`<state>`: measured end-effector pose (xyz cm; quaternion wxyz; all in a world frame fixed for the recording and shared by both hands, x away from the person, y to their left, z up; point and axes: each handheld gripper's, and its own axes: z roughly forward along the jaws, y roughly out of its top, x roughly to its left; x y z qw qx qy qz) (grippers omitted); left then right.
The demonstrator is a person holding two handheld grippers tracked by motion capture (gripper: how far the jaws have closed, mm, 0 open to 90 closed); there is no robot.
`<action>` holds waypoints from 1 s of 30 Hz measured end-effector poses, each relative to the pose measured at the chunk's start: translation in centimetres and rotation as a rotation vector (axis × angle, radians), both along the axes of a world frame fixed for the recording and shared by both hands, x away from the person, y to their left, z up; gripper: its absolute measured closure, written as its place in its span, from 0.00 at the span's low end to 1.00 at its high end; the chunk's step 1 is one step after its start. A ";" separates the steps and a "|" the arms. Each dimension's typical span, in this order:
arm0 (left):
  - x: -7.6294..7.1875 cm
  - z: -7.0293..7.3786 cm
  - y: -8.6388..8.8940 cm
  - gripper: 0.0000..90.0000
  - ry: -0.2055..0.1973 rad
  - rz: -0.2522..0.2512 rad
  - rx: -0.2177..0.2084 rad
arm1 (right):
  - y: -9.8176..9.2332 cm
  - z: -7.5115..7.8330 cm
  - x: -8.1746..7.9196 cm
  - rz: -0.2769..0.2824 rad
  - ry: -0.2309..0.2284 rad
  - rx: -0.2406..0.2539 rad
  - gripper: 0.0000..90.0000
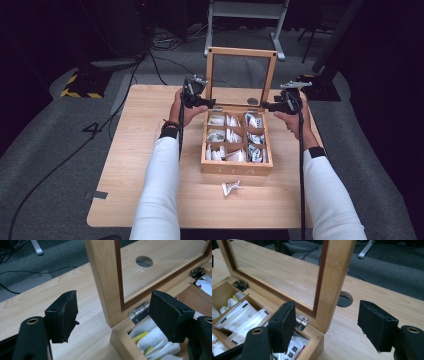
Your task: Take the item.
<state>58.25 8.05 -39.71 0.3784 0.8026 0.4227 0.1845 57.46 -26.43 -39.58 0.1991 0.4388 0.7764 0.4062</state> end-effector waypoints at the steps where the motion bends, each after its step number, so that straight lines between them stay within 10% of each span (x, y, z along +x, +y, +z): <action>1: 0.2 0.0 -0.2 0.27 0.004 0.006 -0.007 | 0.0 -0.1 0.3 -0.007 0.007 0.000 0.34; 17: 2.2 -0.7 -2.0 0.29 0.065 0.009 0.018 | 2.4 -1.7 2.1 0.012 0.069 0.016 0.37; 30: 2.2 -1.0 -1.9 0.39 0.098 -0.009 -0.088 | 2.7 -1.8 1.8 0.010 0.038 0.012 0.46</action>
